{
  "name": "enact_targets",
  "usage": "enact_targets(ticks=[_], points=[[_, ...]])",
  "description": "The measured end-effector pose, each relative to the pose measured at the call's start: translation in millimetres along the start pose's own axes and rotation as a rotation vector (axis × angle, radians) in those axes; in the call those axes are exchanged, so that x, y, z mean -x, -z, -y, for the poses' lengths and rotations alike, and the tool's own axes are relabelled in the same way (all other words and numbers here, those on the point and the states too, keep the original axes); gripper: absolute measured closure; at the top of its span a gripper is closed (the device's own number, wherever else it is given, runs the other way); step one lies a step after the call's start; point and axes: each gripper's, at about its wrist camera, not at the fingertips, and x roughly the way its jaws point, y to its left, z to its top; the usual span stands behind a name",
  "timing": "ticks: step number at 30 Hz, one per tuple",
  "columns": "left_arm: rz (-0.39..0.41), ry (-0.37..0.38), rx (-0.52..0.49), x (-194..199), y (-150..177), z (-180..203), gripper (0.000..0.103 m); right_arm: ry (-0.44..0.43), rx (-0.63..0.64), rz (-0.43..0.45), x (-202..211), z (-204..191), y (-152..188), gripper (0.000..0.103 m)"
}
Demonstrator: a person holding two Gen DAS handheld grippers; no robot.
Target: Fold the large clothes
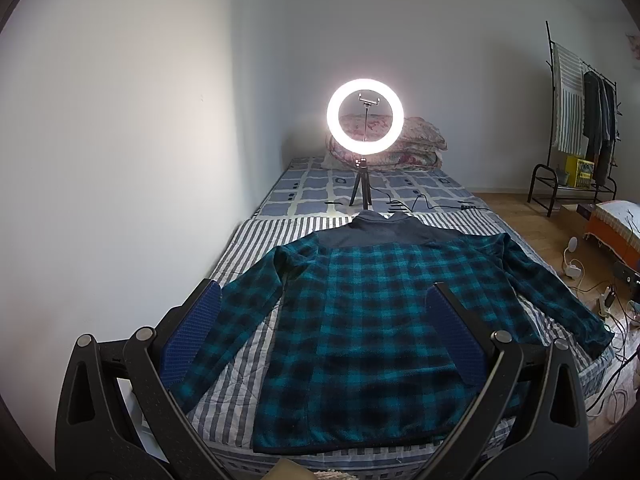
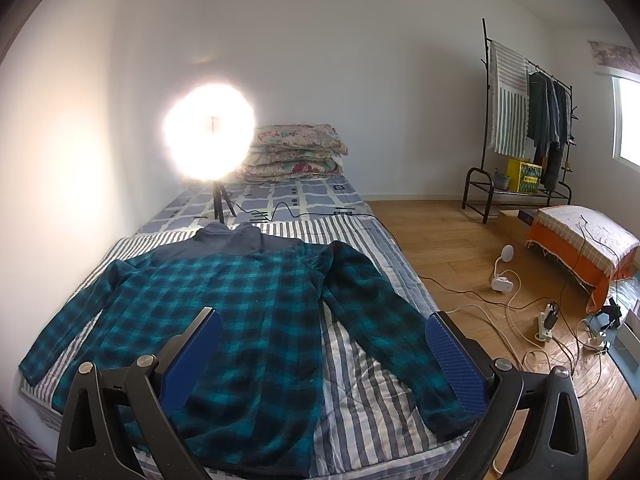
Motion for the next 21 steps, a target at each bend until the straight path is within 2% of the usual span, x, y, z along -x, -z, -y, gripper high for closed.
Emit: enact_targets(ticks=[21], points=[[0.003, -0.002, -0.001, -1.2, -3.0, -1.8, 0.0, -0.001, -0.003, 0.0, -0.6, -1.1, -0.3, 0.0]])
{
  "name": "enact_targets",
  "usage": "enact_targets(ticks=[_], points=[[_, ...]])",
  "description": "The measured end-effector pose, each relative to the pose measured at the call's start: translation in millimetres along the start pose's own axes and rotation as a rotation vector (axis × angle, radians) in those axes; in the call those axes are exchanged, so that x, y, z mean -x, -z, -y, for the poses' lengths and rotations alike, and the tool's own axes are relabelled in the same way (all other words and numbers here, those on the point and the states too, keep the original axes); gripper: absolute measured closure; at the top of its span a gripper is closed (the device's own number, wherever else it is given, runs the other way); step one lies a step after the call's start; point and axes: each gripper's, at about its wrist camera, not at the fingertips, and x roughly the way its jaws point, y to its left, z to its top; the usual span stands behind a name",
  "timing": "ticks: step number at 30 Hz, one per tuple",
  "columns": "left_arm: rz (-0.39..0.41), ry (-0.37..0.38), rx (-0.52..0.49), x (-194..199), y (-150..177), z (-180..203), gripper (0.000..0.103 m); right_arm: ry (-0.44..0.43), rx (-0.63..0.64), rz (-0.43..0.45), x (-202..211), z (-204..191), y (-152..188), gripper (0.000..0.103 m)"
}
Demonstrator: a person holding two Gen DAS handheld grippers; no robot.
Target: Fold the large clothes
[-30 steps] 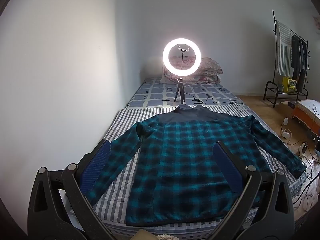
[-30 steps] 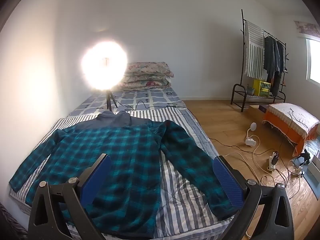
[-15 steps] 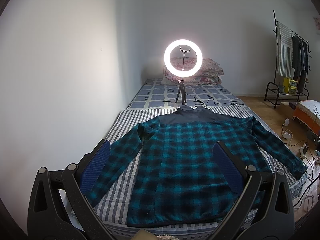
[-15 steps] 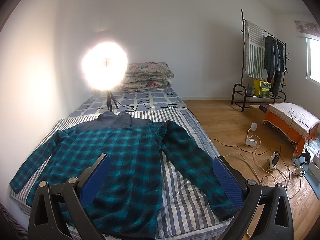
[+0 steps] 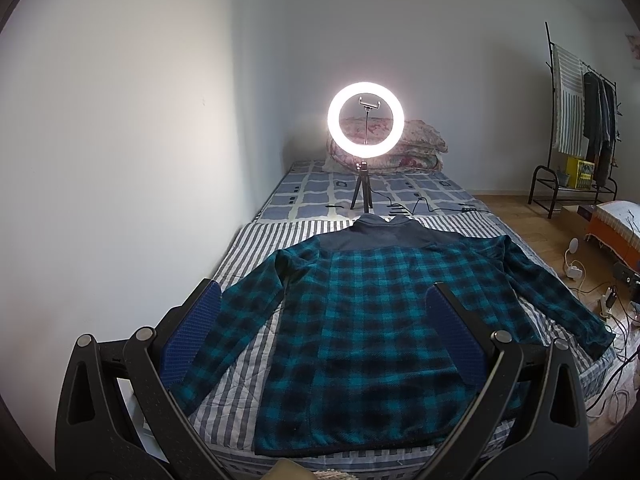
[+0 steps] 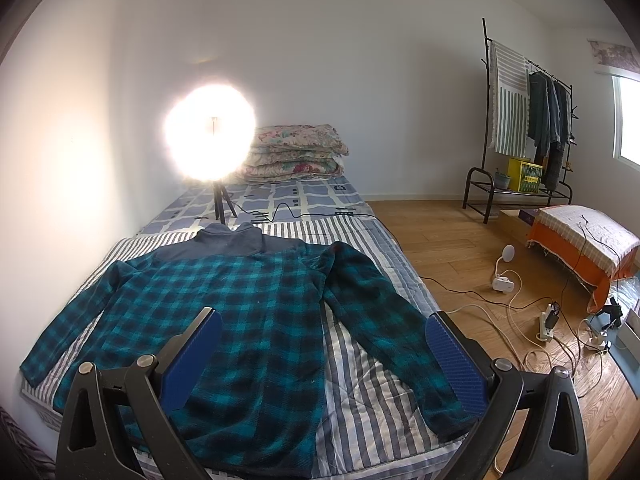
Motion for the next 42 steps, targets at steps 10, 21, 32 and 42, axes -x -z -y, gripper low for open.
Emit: enact_targets(ticks=[10, 21, 32, 42], points=[[0.002, 0.001, 0.005, 0.5, -1.6, -1.7, 0.0, -0.001, -0.001, 0.0, -0.4, 0.1, 0.4, 0.0], [0.003, 0.0, 0.001, 0.7, -2.0, -2.5, 0.0, -0.001, -0.001, 0.0, -0.6, -0.1, 0.4, 0.0], [0.002, 0.0, 0.001, 1.3, -1.0, -1.8, 0.0, -0.001, -0.001, 0.0, -0.4, -0.6, -0.1, 0.0], [0.001, -0.003, -0.001, 0.5, 5.1, 2.1, 0.0, -0.002, -0.001, 0.0, -0.1, -0.1, -1.1, 0.0]])
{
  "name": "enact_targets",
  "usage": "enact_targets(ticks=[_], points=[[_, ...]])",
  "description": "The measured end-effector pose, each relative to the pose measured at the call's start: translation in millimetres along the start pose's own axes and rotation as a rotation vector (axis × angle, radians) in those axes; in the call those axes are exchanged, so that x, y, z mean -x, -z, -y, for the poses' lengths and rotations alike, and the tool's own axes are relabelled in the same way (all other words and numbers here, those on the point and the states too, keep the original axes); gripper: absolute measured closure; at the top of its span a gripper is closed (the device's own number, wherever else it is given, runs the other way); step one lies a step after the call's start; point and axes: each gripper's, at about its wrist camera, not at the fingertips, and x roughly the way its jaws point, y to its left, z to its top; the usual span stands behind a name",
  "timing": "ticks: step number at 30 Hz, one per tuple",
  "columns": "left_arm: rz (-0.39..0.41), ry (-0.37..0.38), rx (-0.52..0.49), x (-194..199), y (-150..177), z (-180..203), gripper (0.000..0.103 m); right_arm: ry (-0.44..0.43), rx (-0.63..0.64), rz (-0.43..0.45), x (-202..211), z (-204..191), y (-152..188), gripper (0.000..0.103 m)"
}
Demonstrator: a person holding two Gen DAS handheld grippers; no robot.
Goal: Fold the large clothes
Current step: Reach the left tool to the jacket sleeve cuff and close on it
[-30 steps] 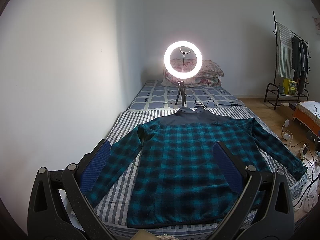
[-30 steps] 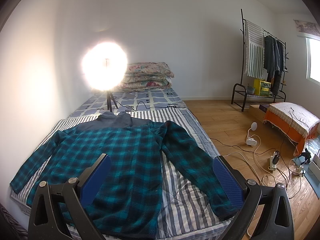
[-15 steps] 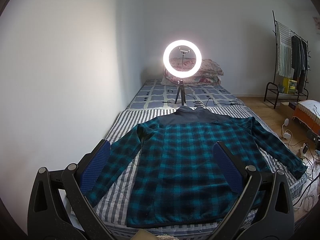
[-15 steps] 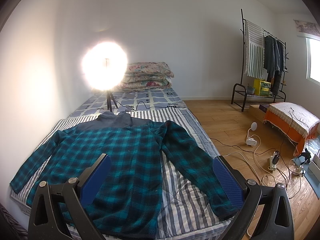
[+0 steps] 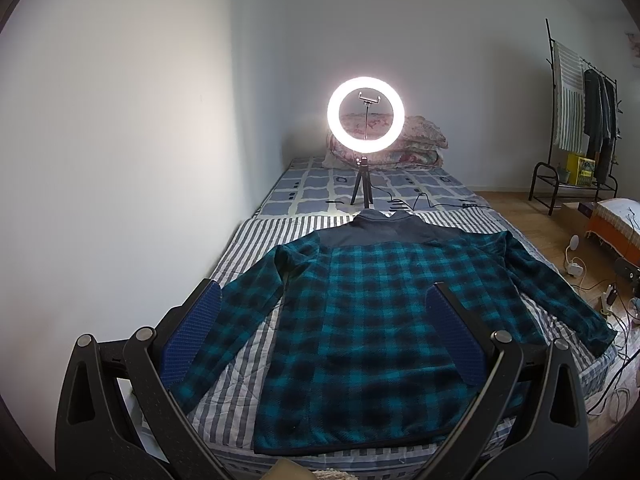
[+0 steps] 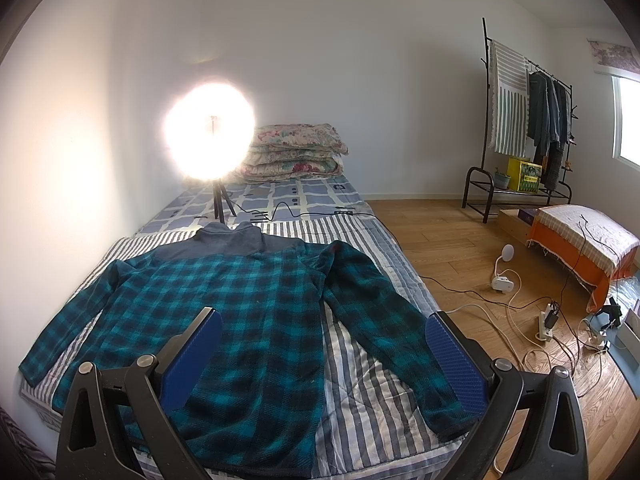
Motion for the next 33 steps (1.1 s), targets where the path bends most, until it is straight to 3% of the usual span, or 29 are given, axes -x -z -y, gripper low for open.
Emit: enact_targets(ticks=[7, 11, 17, 21, 31, 33], points=[[-0.012, -0.027, 0.004, -7.3, 7.7, -4.9, 0.0, -0.01, 0.002, -0.001, -0.4, -6.1, -1.3, 0.0], [-0.026, -0.08, 0.005, -13.7, 16.4, -19.1, 0.0, -0.033, 0.006, 0.0, -4.9, -18.7, -2.7, 0.0], [-0.096, -0.172, -0.009, -23.2, 41.9, -56.2, 0.0, -0.123, 0.049, -0.016, -13.7, -50.0, -4.2, 0.0], [-0.168, -0.22, 0.006, -28.6, 67.5, -91.2, 0.0, -0.2, 0.069, 0.025, -16.6, -74.2, 0.1, 0.0], [-0.395, -0.207, 0.311, -43.7, 141.5, -184.0, 0.04, -0.43, 0.129, -0.105, -40.2, -130.4, -1.4, 0.007], [-0.419, -0.196, 0.373, -45.6, 156.6, -194.6, 0.041, -0.456, 0.14, -0.111, -41.7, -140.3, -0.1, 0.008]])
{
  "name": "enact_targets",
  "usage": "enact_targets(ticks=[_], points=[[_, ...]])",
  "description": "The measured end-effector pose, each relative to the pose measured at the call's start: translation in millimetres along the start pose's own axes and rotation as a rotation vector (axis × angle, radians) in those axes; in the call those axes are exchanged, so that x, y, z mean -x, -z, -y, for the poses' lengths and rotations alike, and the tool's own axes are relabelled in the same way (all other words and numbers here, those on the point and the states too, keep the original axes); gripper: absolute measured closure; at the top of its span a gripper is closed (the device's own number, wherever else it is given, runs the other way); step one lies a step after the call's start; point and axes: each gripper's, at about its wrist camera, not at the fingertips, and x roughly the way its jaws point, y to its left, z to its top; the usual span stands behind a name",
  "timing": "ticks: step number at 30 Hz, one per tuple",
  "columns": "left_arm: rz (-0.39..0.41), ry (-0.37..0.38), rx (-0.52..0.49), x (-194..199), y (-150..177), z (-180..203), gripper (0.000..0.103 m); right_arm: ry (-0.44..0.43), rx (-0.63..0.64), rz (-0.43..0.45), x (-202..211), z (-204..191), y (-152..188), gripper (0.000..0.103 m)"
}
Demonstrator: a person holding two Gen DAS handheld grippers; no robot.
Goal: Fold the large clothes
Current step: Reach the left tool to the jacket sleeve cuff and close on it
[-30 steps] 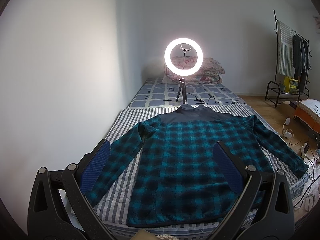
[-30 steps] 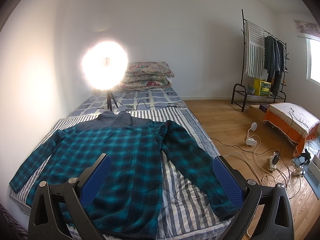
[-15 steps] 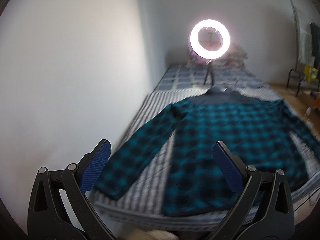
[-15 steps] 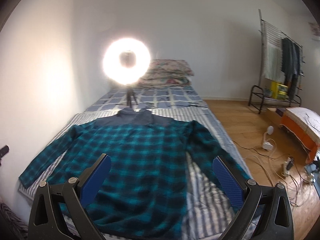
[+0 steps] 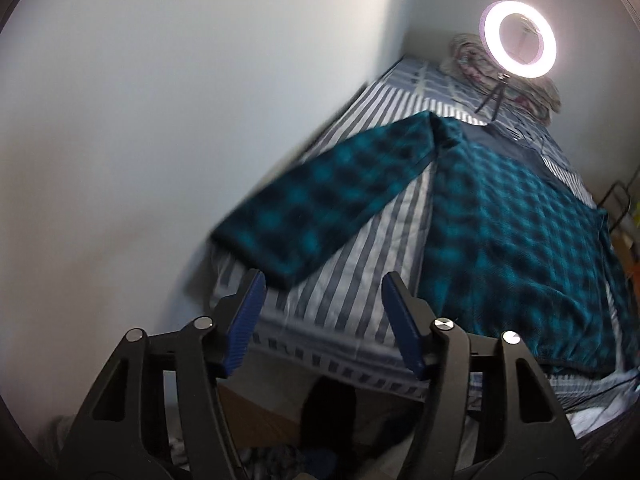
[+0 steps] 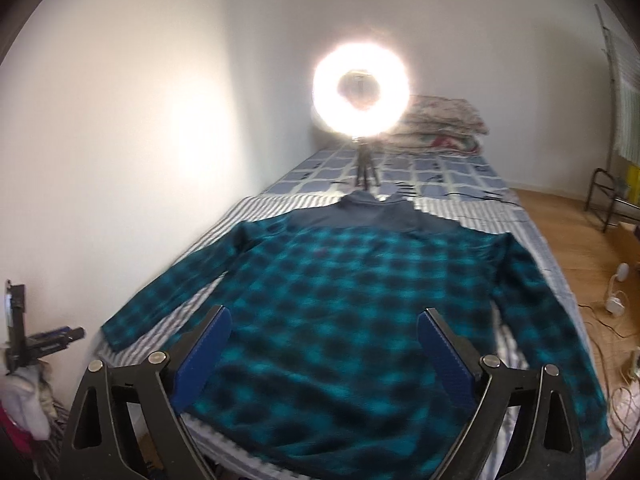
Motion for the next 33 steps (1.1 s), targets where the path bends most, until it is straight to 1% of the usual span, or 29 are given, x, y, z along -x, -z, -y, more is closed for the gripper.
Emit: enact_targets(ticks=[4, 7, 9, 11, 13, 17, 21, 22, 24, 26, 27, 28, 29, 30, 33], points=[[-0.074, 0.042, 0.123, -27.4, 11.7, -23.6, 0.041, -0.022, 0.048, -0.003, -8.8, -15.4, 1.7, 0.008], [-0.108, 0.049, 0.185, -49.9, 9.8, -31.1, 0.041, -0.025, 0.077, -0.005, -12.2, -21.5, 1.8, 0.008], [-0.121, 0.055, 0.205, -66.8, 6.3, -32.5, 0.041, -0.022, 0.087, -0.006, -13.9, -23.8, 1.8, 0.008], [-0.133, 0.044, 0.213, -83.3, 2.1, -33.0, 0.041, -0.013, 0.09, -0.007, -15.0, -23.3, 2.2, 0.008], [-0.156, 0.044, 0.232, -98.6, 0.0, -36.4, 0.049, -0.007, 0.085, -0.01, -15.9, -21.3, 2.0, 0.008], [-0.188, 0.033, 0.284, -120.6, -0.9, -45.8, 0.049, 0.005, 0.08, -0.015, -16.4, -18.7, 1.3, 0.008], [-0.192, 0.035, 0.342, -129.8, -4.0, -53.6, 0.049, 0.013, 0.091, -0.022, -18.4, -20.9, 2.3, 0.008], [-0.188, 0.027, 0.341, -131.2, -5.7, -53.4, 0.049, 0.014, 0.095, -0.025, -19.0, -22.0, 2.7, 0.008], [-0.177, -0.005, 0.307, -133.5, -9.7, -49.4, 0.049, 0.017, 0.107, -0.029, -20.3, -25.0, 3.7, 0.008], [-0.154, -0.059, 0.227, -135.2, -14.3, -39.3, 0.069, 0.023, 0.127, -0.031, -20.9, -29.3, 5.0, 0.008], [-0.152, -0.066, 0.199, -136.8, -15.8, -36.1, 0.09, 0.024, 0.133, -0.032, -21.3, -31.2, 5.3, 0.008], [-0.161, -0.046, 0.195, -136.7, -15.5, -34.7, 0.099, 0.023, 0.142, -0.033, -21.9, -33.2, 5.8, 0.008], [-0.152, -0.032, 0.184, -136.9, -16.9, -32.1, 0.099, 0.022, 0.148, -0.036, -22.4, -34.5, 6.2, 0.008], [-0.135, -0.034, 0.166, -135.4, -18.2, -29.4, 0.1, 0.02, 0.149, -0.039, -22.5, -35.0, 6.9, 0.008], [-0.043, -0.038, 0.066, -118.3, -27.1, -7.9, 0.101, 0.017, 0.139, -0.052, -23.7, -32.8, 8.1, 0.008]])
